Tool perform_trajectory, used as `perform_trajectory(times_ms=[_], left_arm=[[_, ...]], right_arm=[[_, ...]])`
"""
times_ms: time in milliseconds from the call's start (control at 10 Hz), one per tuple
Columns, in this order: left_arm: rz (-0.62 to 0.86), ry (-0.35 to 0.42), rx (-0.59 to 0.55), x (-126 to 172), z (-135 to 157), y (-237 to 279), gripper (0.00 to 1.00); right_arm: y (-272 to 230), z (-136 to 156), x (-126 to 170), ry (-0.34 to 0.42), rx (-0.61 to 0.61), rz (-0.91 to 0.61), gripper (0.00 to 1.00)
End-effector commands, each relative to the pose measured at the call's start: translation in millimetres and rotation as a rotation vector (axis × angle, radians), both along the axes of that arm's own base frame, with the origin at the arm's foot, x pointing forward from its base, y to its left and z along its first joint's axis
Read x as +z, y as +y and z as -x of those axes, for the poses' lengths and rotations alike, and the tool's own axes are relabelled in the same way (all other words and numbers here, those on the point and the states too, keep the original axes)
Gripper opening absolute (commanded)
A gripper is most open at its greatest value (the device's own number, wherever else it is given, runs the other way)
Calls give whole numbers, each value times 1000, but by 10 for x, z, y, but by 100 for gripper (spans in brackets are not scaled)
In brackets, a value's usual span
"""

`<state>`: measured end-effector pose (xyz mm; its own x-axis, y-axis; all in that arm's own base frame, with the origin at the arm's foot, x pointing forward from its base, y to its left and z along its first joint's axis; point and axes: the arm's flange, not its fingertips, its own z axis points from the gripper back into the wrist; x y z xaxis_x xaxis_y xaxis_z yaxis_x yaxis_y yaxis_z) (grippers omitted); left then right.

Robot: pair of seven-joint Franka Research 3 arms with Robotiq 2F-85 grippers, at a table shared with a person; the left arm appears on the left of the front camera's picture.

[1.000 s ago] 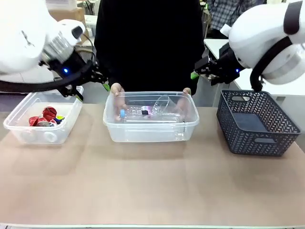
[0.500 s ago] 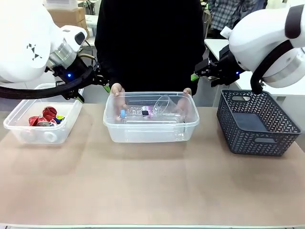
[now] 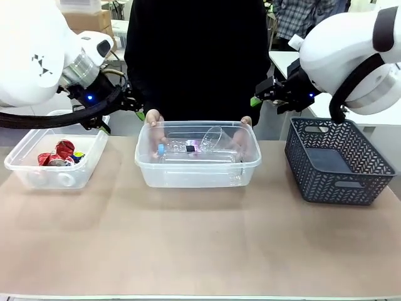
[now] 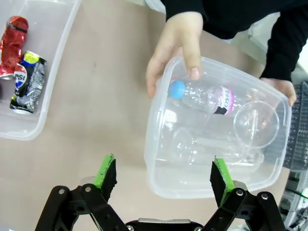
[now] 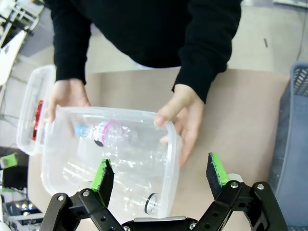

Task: Sort the waste into each basket.
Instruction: Release the Organizing box you were holding.

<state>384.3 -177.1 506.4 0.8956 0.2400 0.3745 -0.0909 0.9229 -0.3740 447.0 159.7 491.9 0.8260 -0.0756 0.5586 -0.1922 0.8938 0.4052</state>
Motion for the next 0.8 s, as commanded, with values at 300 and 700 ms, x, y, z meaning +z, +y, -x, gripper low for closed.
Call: perform_trajectory(times_ms=[300, 700], left_arm=[[634, 4, -168, 405, 329, 1375, 100], [1308, -202, 5, -197, 508, 2248, 100]], right_arm=[[-1708, 857, 494, 293, -247, -1019, 100], [-2310, 855, 83, 454, -408, -1172, 100]])
